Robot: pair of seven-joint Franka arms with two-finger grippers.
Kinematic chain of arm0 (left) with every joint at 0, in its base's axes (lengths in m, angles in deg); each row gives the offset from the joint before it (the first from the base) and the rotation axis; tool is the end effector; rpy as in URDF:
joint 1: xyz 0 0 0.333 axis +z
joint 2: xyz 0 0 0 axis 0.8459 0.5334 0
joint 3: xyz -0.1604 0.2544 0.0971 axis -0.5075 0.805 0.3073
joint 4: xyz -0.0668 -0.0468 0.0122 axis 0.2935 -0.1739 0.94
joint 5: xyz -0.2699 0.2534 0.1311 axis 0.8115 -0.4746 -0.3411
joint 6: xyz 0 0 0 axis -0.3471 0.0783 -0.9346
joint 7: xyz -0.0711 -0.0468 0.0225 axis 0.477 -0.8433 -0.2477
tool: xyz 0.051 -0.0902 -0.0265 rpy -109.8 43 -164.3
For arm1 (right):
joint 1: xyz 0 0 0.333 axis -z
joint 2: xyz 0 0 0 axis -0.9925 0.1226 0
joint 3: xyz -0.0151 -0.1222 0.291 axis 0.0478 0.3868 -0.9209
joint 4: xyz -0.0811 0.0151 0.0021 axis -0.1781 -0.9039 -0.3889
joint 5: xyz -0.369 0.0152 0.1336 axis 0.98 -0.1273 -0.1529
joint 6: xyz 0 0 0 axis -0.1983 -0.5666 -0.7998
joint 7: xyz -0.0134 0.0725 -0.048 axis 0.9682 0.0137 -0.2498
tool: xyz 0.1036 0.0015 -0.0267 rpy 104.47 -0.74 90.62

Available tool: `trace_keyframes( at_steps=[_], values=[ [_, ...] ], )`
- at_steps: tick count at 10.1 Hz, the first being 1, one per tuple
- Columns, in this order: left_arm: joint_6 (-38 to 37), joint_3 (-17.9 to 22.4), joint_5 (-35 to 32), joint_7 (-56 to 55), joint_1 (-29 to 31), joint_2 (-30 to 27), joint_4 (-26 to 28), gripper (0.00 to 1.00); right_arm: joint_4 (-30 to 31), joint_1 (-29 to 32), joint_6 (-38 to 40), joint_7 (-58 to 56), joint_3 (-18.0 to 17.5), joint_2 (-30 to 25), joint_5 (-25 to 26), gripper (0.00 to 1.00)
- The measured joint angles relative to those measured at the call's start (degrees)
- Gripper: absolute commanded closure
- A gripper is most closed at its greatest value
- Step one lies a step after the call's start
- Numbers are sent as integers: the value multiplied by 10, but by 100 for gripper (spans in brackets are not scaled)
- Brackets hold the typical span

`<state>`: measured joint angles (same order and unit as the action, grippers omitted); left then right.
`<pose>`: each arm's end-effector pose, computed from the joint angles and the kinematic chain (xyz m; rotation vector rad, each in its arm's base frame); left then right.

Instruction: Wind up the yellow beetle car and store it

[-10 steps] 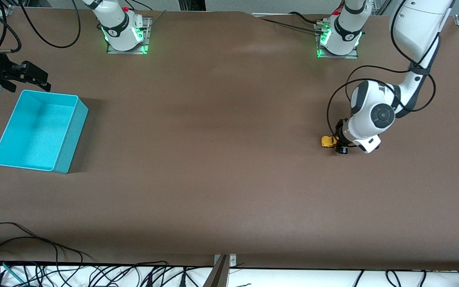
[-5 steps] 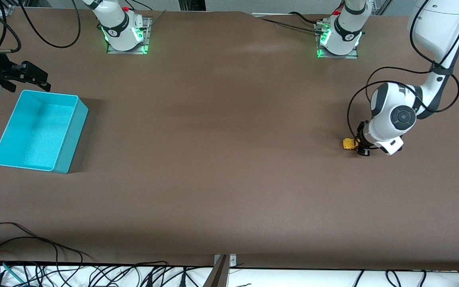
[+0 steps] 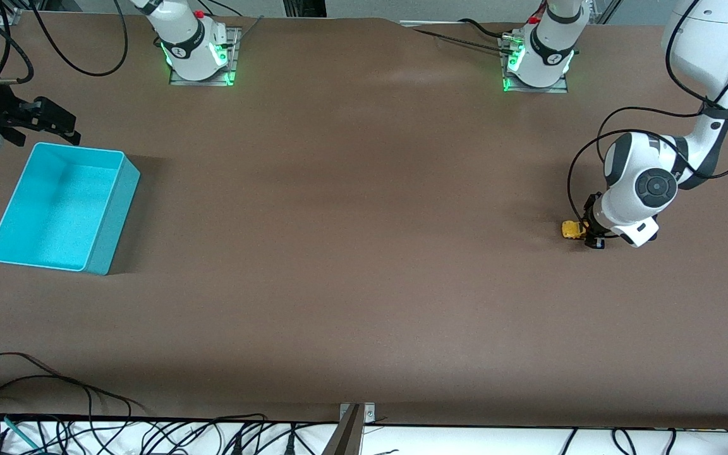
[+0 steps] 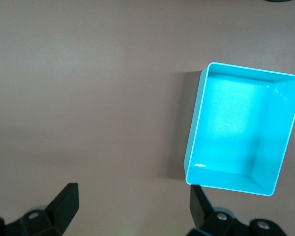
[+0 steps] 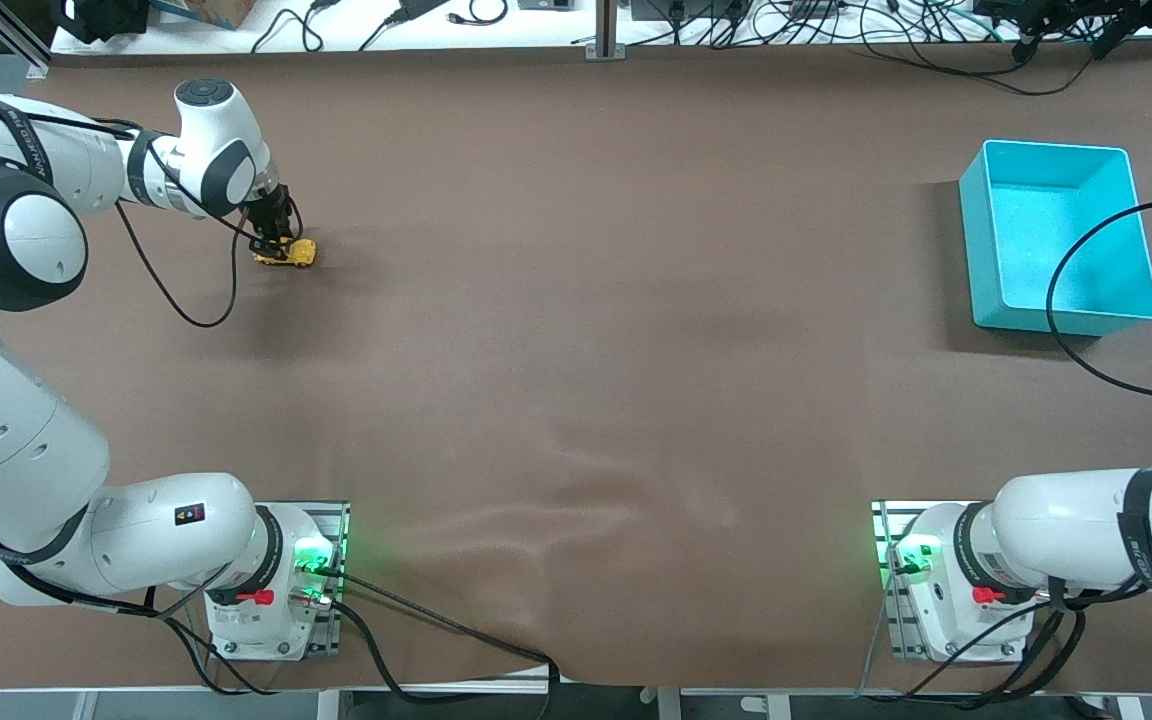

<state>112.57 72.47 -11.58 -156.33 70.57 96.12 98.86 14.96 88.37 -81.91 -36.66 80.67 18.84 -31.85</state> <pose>0.5466 0.0374 0.1876 -2.1749 -2.0405 -0.0118 0.5333 0.0048 0.6080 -3.1303 -0.0455 0.0319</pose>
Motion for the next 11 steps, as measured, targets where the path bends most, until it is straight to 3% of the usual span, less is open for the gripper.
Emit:
trace_keyframes(
  at_steps=[1, 2, 3, 6, 11],
  values=[
    [0, 0, 0, 0, 0, 0, 0, 64, 0, 0, 0, 0, 0, 0, 0, 0],
    [0, 0, 0, 0, 0, 0, 0, 24, 0, 0, 0, 0, 0, 0, 0, 0],
    [0, 0, 0, 1, 0, 0, 0, 0, 0, 0, 0, 0, 0, 0, 0, 0],
    [29, 2, 0, 1, 6, 21, -3, 0, 0, 0, 0, 0, 0, 0, 0, 0],
    [5, -17, 0, 1, 6, 18, -32, 0, 0, 0, 0, 0, 0, 0, 0, 0]
  ],
)
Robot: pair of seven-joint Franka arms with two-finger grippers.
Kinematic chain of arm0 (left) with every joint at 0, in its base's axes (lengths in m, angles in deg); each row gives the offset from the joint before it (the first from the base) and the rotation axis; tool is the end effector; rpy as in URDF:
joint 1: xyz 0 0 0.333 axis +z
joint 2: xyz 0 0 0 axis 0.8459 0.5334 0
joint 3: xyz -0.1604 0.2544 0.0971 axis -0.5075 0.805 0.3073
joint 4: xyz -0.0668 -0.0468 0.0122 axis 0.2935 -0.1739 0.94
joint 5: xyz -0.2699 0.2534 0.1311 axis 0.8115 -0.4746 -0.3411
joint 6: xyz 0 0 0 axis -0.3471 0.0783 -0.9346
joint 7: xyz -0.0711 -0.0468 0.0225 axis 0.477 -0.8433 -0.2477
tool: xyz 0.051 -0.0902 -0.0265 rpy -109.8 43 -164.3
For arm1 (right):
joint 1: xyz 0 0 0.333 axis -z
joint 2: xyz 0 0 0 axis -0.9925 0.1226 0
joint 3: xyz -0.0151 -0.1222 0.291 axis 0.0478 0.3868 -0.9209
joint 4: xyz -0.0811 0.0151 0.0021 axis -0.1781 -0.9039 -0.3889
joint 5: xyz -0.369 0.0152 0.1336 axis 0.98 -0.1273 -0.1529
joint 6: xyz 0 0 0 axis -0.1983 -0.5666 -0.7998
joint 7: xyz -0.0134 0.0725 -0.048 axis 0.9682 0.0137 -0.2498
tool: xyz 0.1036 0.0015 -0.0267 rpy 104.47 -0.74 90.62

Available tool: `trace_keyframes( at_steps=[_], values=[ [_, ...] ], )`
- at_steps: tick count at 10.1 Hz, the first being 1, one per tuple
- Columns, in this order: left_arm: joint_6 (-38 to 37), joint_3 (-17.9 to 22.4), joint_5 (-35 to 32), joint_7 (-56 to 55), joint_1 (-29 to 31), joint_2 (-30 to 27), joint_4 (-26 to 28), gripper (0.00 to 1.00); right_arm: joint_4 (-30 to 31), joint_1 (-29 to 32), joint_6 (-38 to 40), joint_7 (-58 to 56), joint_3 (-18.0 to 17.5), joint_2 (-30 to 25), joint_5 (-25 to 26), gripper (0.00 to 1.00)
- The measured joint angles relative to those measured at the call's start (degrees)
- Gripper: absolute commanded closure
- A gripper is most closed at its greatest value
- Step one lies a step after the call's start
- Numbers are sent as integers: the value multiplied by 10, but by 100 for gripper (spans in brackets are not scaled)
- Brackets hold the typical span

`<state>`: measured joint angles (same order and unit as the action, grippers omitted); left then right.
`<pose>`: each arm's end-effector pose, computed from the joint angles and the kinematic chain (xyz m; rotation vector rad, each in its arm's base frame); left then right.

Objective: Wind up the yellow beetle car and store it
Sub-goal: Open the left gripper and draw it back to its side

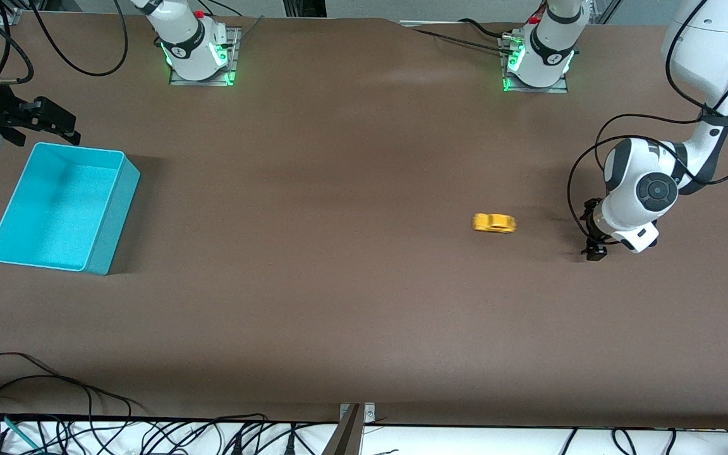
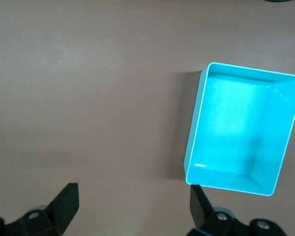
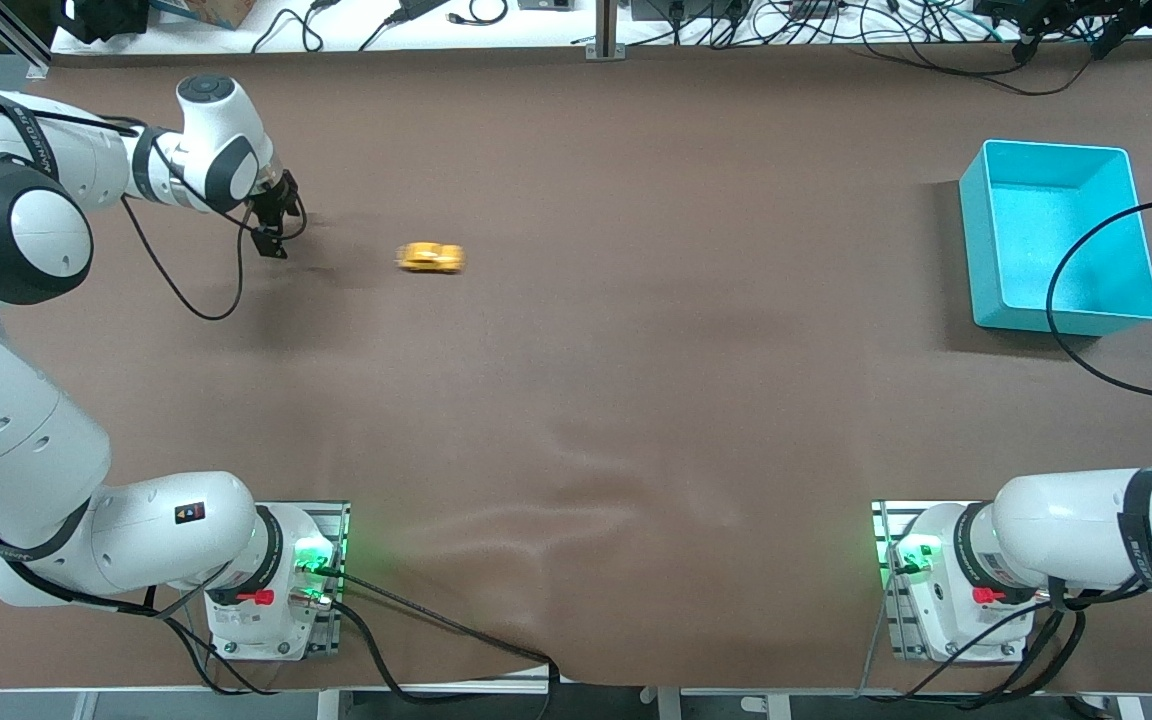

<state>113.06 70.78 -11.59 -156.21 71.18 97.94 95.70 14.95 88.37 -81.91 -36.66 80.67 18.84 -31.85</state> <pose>0.5658 0.0285 0.1913 -2.2155 -2.0495 -0.0349 0.5333 0.0048 0.6081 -3.1303 -0.0455 0.0316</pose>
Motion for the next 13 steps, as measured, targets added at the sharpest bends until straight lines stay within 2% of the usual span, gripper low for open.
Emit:
trace_keyframes(
  at_steps=[4, 6, 8, 13],
  values=[
    [-97, -50, 20, 59, 2, -9, -78, 0, 0, 0, 0, 0, 0, 0, 0, 0],
    [-158, -61, 86, 175, 12, -21, -139, 0, 0, 0, 0, 0, 0, 0, 0, 0],
    [-218, -65, 100, 276, 19, -38, -183, 0, 0, 0, 0, 0, 0, 0, 0, 0],
    [-244, -77, 112, 472, 20, -66, -205, 0, 0, 0, 0, 0, 0, 0, 0, 0]
  ],
)
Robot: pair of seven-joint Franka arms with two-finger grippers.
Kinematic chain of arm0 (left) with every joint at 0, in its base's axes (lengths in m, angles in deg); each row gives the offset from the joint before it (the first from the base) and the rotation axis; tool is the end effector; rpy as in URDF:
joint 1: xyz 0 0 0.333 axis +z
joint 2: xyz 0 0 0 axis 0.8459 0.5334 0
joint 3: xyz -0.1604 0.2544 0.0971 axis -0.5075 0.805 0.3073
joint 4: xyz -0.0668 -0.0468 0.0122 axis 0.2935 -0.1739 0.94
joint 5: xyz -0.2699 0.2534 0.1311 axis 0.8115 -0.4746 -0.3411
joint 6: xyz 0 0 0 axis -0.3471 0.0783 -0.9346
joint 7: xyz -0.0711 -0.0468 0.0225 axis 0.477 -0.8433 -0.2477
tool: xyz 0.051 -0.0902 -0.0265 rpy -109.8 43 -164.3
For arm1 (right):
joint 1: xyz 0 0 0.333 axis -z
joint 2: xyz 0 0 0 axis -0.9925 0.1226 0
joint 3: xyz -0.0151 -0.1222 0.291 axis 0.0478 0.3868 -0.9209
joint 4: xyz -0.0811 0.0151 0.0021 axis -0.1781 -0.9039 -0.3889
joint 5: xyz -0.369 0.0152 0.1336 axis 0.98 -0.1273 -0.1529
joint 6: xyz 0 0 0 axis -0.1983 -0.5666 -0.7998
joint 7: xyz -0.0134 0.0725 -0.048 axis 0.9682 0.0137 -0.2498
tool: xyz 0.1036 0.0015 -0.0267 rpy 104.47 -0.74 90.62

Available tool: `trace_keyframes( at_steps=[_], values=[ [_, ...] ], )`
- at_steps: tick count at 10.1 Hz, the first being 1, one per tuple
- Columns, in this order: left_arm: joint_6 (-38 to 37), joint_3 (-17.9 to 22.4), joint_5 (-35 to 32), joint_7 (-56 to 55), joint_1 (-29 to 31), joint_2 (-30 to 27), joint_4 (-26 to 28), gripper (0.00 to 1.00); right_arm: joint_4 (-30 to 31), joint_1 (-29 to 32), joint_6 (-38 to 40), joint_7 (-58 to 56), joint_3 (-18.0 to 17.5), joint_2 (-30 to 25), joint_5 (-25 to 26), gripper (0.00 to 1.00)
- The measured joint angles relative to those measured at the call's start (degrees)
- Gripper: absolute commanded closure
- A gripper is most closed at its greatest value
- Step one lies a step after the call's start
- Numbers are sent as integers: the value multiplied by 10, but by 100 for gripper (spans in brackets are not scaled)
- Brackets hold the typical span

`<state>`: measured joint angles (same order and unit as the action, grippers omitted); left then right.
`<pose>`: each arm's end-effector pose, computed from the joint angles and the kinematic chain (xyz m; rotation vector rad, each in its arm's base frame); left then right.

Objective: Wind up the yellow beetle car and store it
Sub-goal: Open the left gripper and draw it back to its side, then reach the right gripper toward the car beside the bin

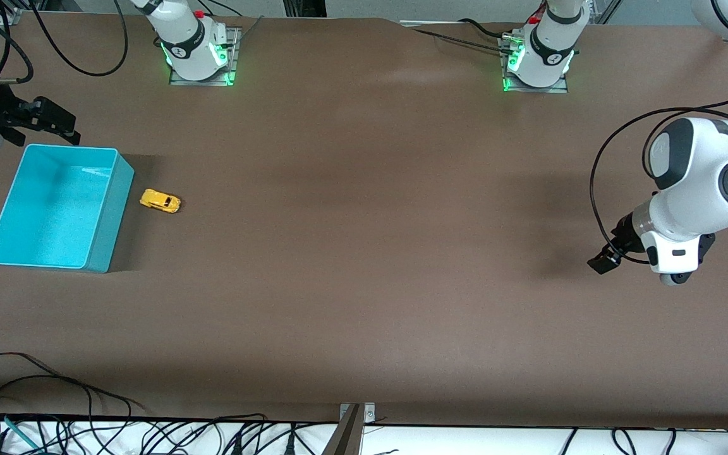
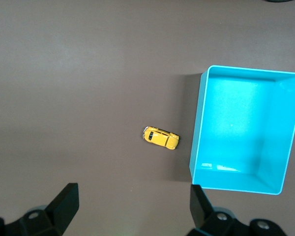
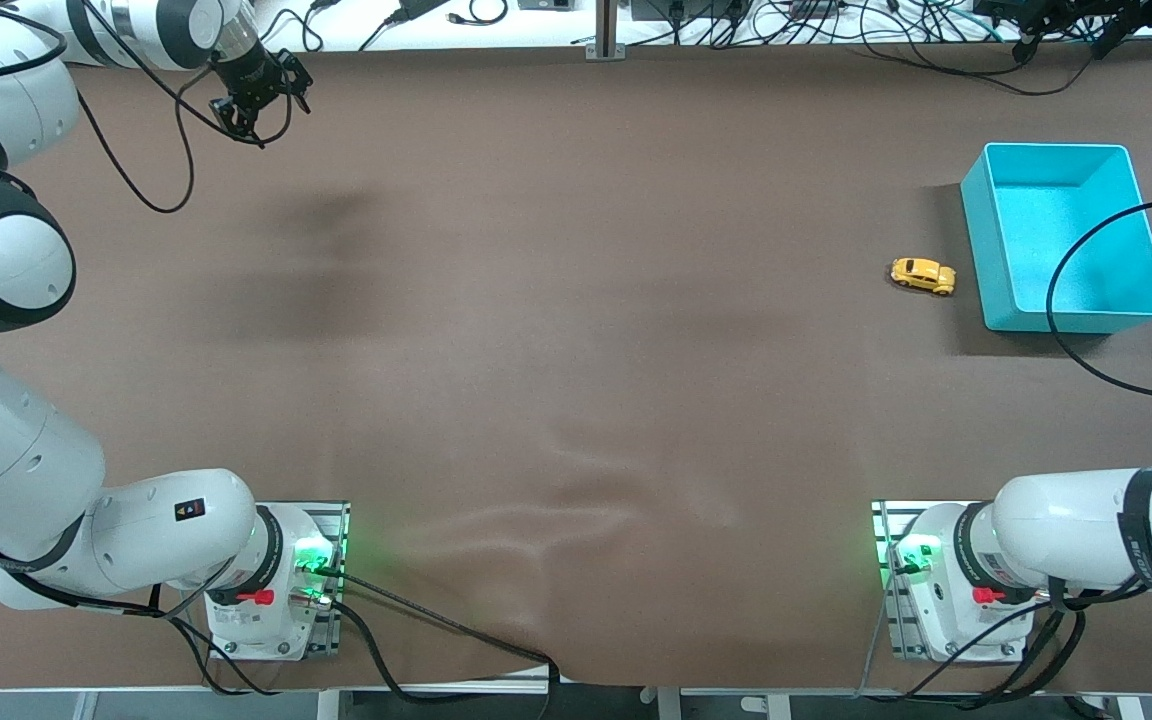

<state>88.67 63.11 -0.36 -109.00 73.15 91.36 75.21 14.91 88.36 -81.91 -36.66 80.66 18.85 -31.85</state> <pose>0.6378 -0.0071 0.3789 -2.9020 -1.1749 0.0355 0.5334 0.0050 0.6083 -3.1303 -0.0461 0.0308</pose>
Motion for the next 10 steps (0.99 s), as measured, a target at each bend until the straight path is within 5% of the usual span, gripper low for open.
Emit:
trace_keyframes(
  at_steps=[10],
  values=[
    [-147, -15, 6, 284, 0, -36, -74, 0, -1, 2, 1, 0, 6, 13, -2, 0]
  ],
)
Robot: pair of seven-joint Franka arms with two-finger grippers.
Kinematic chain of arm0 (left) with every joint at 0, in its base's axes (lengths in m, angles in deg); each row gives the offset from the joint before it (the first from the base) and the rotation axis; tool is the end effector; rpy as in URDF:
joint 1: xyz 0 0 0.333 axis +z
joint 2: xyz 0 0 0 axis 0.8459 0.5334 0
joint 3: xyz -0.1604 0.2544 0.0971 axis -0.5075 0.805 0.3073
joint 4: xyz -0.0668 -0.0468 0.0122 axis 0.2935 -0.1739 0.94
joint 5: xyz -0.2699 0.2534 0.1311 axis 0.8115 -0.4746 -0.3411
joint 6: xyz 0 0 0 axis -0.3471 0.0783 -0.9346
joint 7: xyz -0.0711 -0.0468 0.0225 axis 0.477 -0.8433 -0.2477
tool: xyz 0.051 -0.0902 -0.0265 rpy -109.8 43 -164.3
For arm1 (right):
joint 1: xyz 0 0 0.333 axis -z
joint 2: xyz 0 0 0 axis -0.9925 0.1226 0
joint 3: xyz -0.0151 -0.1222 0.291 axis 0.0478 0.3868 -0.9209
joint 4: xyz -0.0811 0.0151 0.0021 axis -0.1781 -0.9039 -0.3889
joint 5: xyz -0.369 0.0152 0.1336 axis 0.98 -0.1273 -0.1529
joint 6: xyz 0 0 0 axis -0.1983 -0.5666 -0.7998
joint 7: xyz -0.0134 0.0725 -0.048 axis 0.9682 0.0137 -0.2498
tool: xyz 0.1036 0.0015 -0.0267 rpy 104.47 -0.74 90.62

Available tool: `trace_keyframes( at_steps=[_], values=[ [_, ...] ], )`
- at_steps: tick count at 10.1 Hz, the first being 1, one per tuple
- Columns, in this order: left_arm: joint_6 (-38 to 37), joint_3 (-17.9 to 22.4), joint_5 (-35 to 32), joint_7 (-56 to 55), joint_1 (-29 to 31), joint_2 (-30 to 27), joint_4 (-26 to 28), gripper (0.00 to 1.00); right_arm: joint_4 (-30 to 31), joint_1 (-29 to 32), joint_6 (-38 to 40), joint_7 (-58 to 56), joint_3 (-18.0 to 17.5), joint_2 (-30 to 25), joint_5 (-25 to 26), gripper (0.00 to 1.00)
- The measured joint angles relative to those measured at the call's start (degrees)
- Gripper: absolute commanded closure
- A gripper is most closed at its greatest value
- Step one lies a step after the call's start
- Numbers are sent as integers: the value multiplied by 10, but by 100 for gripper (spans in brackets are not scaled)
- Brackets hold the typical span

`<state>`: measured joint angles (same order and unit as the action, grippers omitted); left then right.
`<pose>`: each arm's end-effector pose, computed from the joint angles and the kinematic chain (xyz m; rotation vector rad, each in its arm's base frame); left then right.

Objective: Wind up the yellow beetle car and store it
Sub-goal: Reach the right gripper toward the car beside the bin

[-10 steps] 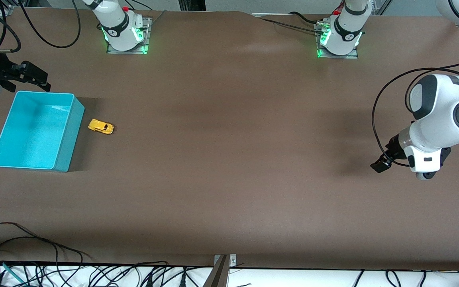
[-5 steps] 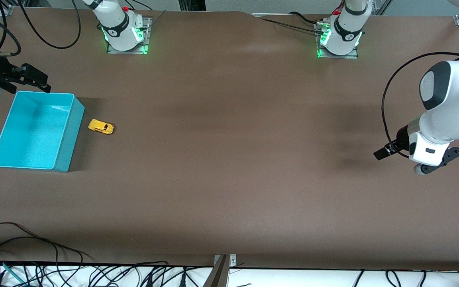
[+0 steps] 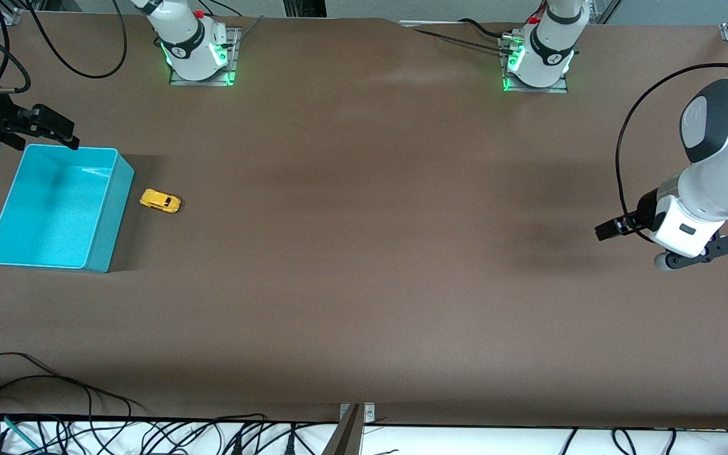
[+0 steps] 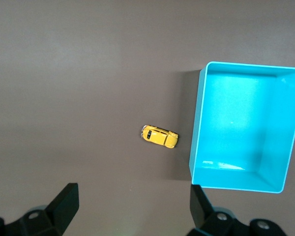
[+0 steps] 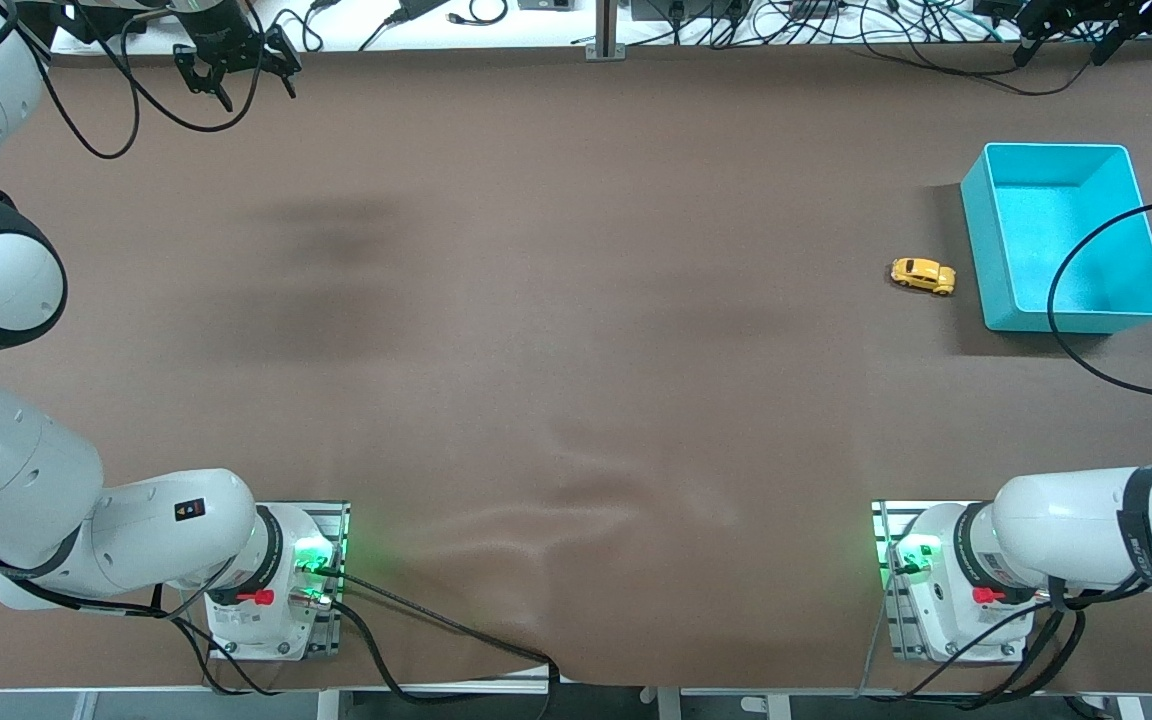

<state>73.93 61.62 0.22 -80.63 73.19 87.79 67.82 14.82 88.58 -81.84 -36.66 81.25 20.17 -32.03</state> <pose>0.6286 -0.0165 0.4570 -3.0800 -0.4152 0.1372 0.5395 -0.0030 0.5967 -3.1236 -0.0235 0.0657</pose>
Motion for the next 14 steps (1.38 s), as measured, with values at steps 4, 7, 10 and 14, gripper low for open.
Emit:
trace_keyframes(
  at_steps=[4, 7, 10, 14],
  values=[
    [-13, 0, 22, 39, 5, -10, 0, 0, 1, 0, 22, -28, -1, 18, -2, 0],
    [-13, 3, 22, 104, 6, -11, -1, 0, 0, -2, 61, -87, -9, 22, -6, 0],
    [-70, 7, 22, 133, 23, -32, -6, 0, 0, -3, 65, -91, -16, 25, -6, 0],
    [-98, 7, 22, 146, 41, -45, -6, 0, 50, -21, -4, -129, -30, 57, -10, 0]
  ],
)
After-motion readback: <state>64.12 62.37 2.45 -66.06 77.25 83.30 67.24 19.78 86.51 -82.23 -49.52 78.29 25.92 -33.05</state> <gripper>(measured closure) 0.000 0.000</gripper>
